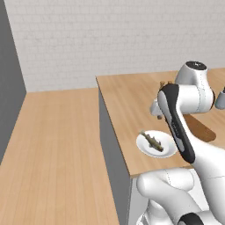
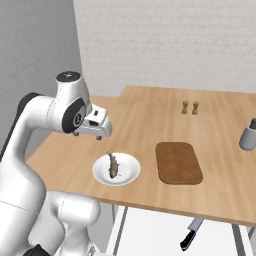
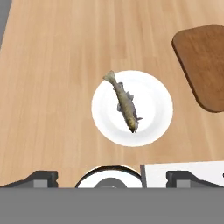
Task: Pick up the knife from the drawer and place it on the cutting board. Then place the meat from the plate to the cutting board.
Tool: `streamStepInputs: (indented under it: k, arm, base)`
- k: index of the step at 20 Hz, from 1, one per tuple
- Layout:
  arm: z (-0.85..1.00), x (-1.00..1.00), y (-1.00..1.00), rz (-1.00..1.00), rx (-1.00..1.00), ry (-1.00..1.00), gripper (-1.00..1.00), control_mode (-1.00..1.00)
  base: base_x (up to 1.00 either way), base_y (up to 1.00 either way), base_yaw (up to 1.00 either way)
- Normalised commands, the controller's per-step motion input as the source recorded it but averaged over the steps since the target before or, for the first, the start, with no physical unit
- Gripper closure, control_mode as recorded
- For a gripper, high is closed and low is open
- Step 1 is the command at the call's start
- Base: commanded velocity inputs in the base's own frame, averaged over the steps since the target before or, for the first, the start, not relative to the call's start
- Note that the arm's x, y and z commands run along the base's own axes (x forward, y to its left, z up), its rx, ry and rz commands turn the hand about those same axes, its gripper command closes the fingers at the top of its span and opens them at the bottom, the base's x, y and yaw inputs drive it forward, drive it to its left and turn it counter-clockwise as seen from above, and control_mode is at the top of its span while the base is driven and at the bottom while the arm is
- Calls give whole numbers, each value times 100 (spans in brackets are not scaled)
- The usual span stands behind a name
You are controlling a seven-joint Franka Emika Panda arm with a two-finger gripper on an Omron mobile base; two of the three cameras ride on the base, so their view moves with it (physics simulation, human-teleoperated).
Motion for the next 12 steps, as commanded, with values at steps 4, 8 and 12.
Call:
streamStepInputs:
  k: [4, 8, 12]
  arm:
    - [-28, -18, -25, -15, 0, -4, -100, -100]
    - [-29, -9, -1, -14, 0, -2, -100, -100]
    - [-23, -8, 1, -11, 0, 0, -100, -100]
  base:
    - [0, 0, 0]
    - [0, 0, 0]
    - [0, 0, 0]
